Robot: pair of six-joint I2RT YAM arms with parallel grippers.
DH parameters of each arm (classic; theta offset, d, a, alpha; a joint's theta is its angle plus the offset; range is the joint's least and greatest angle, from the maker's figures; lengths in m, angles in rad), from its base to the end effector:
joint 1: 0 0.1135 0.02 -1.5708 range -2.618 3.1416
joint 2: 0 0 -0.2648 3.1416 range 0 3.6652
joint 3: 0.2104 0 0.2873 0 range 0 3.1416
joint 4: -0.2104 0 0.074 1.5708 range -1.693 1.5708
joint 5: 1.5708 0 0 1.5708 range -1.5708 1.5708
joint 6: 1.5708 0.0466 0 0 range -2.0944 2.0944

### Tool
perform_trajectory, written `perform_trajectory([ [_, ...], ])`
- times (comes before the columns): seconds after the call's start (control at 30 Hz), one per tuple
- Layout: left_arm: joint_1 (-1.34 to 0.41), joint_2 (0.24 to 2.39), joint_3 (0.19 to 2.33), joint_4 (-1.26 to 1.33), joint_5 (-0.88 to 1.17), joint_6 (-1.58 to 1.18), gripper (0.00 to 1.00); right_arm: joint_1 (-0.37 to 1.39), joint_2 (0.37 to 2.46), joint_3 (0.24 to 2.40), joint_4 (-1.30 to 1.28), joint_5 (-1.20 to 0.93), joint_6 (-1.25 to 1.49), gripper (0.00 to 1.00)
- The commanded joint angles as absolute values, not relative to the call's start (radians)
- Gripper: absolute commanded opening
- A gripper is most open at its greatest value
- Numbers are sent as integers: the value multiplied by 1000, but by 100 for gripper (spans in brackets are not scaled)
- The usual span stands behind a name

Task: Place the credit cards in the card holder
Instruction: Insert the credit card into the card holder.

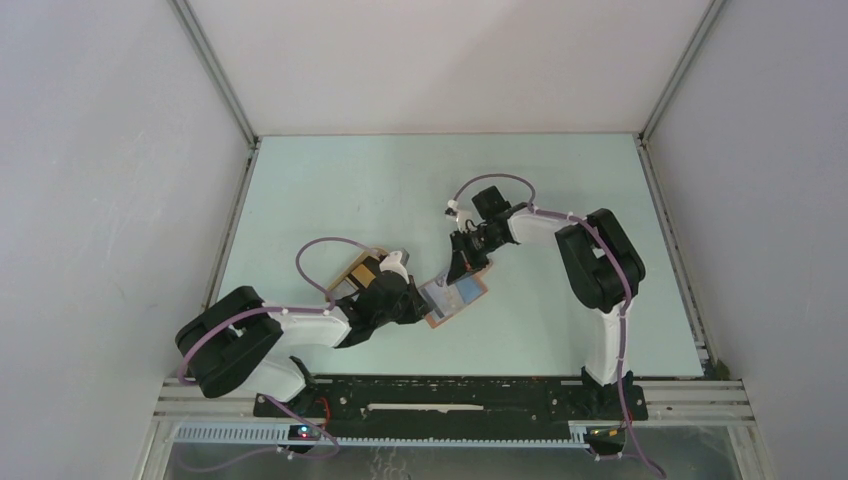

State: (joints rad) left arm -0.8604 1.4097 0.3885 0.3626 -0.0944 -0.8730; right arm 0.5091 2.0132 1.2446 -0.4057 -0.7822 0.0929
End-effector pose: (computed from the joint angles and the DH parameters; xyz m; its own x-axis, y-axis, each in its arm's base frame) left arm 0.1798 -0.2023 0.0929 -0.7975 -0.2427 -0.5524 0.1479 0.8090 -0.5689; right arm 0.3493 0.2326 0.1019 -0.8561 -0.4025 -0.3242 -0.5062 0.5264 0.6832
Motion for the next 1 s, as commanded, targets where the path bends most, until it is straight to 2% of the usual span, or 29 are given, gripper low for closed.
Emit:
perform_trajectory([
  [0.0, -854, 1427, 420, 369, -101, -868, 0, 571, 2045, 1269, -455, -761, 57, 4],
  [0.2, -853, 1423, 415, 374, -101, -868, 0, 595, 2040, 1291, -486, -748, 24, 9],
  [0.37, -848, 1419, 408, 376, -104, -875, 0, 579, 2033, 1313, -529, -753, 2, 0],
  [0.97, -839, 1428, 408, 375, -97, -879, 0, 553, 2086, 1361, -703, -782, -123, 0],
])
